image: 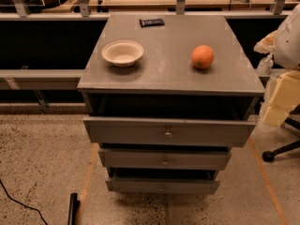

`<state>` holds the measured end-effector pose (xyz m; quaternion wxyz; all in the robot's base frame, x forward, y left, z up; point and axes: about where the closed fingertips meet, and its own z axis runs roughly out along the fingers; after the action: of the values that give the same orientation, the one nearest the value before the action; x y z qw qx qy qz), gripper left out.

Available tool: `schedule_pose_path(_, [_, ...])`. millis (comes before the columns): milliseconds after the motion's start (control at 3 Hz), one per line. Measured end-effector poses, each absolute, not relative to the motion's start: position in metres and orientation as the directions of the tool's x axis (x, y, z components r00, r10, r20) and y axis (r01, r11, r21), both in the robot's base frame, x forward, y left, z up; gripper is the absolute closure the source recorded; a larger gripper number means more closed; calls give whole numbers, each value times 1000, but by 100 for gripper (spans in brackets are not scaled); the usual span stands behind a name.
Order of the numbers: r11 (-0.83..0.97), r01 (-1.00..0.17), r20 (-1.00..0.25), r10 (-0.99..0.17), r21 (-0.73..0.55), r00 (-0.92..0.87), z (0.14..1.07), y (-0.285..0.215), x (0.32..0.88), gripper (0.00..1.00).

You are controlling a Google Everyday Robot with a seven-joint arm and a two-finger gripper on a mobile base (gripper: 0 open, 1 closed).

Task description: Move orange near rxbar blueberry

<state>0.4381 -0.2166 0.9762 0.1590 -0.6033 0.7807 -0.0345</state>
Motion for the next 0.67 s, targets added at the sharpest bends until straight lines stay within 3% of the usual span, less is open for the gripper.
schedule_pose_path(333, [270,-931,-207,-953,-246,-221,976,-217,438,0])
schedule_pose_path(667, [326,-913,-287,-924,-245,-252,967,-221,467,0])
